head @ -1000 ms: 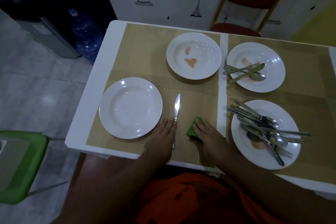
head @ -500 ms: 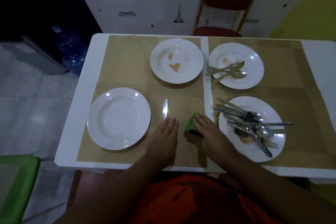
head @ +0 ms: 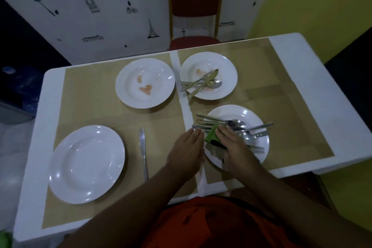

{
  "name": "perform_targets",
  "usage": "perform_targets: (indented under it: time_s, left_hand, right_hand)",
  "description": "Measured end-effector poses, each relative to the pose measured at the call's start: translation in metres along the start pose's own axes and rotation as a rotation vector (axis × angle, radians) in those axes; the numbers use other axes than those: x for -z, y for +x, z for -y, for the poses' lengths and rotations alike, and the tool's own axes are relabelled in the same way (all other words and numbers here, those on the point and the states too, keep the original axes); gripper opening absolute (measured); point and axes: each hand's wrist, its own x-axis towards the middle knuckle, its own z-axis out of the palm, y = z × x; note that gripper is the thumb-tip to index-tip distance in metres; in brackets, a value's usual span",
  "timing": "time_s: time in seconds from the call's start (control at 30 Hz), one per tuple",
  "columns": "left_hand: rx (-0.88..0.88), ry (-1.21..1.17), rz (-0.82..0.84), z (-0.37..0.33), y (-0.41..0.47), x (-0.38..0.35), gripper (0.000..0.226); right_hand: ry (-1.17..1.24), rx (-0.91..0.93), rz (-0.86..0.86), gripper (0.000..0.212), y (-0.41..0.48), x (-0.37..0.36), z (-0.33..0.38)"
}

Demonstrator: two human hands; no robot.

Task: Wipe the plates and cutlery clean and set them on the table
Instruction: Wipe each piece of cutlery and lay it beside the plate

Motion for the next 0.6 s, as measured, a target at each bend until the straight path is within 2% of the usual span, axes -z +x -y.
perform_targets:
  time_s: [0.13, 0.33, 0.6]
  left_hand:
    - [-0.037, -0.017, 0.006, -0.019, 0.029, 0.002, 0.053]
    - [0.010, 0.007, -0.022, -0.029, 0.063, 0.005, 0.031]
    - [0.050, 0.104, -0.023, -0.022, 0.102, 0.009, 0.025]
  right_hand:
    - [0.045, -0.069, -0.039, 0.059, -0.012, 0.015, -0.021]
    - [0.073, -0.159, -0.068, 0.060, -0.023, 0.024, -0.045]
    - [0.118, -0.231, -0.053, 0.063, -0.026, 0.029, -0.062]
